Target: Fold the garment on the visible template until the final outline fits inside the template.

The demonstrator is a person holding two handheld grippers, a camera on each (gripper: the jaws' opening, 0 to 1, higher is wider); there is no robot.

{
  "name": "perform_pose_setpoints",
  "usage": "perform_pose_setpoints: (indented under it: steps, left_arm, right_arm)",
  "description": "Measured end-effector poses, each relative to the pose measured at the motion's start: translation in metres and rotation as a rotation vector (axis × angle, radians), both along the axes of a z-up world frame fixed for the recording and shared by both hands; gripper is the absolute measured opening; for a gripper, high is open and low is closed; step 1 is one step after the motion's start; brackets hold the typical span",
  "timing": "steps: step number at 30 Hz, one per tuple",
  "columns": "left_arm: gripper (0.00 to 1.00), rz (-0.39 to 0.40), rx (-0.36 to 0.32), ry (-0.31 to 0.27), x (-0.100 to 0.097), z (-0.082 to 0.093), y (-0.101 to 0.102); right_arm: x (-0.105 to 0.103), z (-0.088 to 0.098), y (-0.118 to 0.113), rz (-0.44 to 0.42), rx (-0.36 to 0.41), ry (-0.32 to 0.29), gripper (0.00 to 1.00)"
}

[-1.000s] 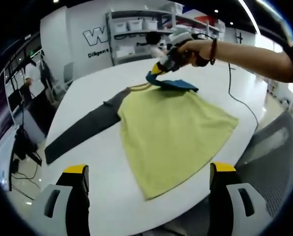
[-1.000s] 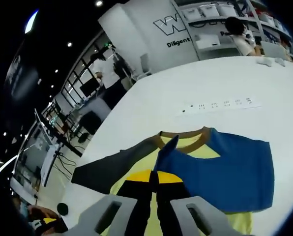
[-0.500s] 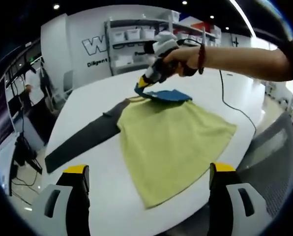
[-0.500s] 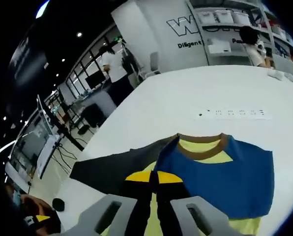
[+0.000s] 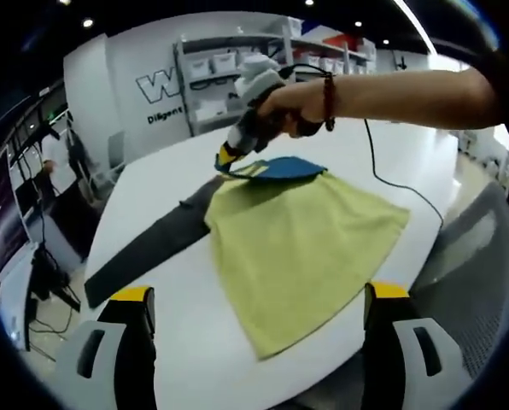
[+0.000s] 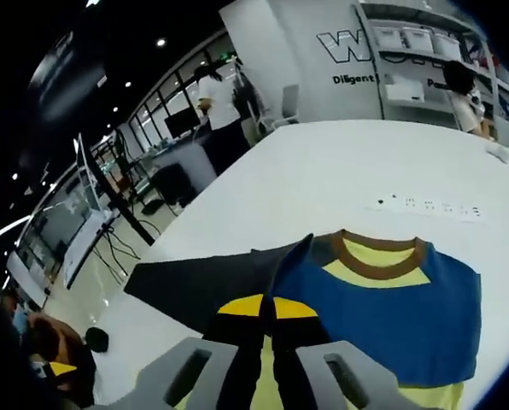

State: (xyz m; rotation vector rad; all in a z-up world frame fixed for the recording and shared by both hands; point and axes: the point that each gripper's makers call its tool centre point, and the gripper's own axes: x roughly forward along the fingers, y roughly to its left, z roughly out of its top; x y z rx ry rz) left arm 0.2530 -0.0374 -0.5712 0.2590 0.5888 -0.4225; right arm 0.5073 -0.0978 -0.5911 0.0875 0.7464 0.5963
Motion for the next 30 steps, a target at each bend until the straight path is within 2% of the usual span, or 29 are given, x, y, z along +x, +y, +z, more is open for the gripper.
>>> perform_pose_setpoints:
  steps: [2, 5, 14, 17, 19, 23, 26, 28, 30]
  left_arm:
    - [0.99, 0.003, 0.003, -0.004, 0.000, 0.000, 0.002]
    - [0.99, 0.009, 0.001, -0.004, -0.001, -0.001, 0.003]
    - [0.99, 0.021, 0.003, 0.018, -0.006, -0.009, 0.008]
    - [0.99, 0.031, 0.002, 0.034, -0.008, -0.013, 0.011]
    - [0.99, 0.037, 0.004, 0.036, -0.009, -0.014, 0.012]
    - [0.99, 0.046, -0.003, 0.037, -0.008, -0.014, 0.013]
    - [0.99, 0.054, -0.001, 0.051, -0.008, -0.017, 0.014]
    - [0.99, 0.052, -0.003, 0.054, -0.009, -0.017, 0.013]
    - [0.99, 0.055, -0.005, 0.045, -0.008, -0.015, 0.013]
  right_arm:
    - [-0.001, -0.005, 0.002, 0.031, -0.031, -0.024, 0.00]
    - [-0.003, -0.016, 0.006, 0.052, -0.046, -0.028, 0.00]
    - [-0.013, -0.049, 0.014, 0.085, -0.058, 0.006, 0.00]
    - [-0.013, -0.058, 0.013, 0.086, -0.087, 0.003, 0.00]
    - [-0.014, -0.063, 0.015, 0.087, -0.073, 0.021, 0.00]
    - [-0.013, -0.062, 0.022, 0.081, -0.004, 0.001, 0.00]
    - [-0.011, -0.058, 0.025, 0.075, 0.019, -0.016, 0.00]
    - [-0.005, -0.048, 0.025, 0.050, 0.068, -0.065, 0.08]
    - [-0.004, -0.040, 0.022, 0.037, 0.093, -0.084, 0.23]
